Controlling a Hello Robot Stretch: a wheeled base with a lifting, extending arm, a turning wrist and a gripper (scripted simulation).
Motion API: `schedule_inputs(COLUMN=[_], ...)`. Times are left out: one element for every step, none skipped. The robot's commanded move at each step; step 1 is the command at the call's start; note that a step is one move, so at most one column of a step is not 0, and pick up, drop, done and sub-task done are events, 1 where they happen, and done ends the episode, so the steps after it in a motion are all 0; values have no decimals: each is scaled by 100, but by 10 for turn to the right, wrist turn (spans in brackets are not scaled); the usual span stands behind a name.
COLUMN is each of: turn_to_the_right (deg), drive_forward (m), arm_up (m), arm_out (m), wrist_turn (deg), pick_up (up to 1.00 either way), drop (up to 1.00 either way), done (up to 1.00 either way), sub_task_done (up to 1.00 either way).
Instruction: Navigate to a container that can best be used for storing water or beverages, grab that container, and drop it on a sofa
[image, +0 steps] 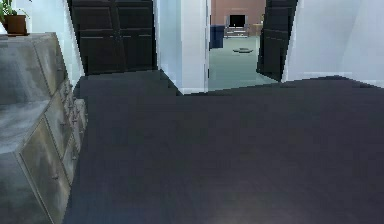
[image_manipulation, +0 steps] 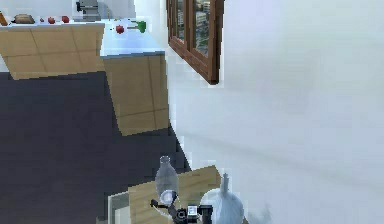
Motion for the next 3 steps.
schedule_inputs(turn_to_the_right=[0, 0, 0], drive_forward=[0, 0, 0], arm_up=[10, 40, 0], arm_out=[0, 0, 0], wrist_turn=[0, 0, -450], pick_up=[0, 0, 0], drop=[0, 0, 0], done=[0, 0, 0], sub_task_done=[0, 0, 0])
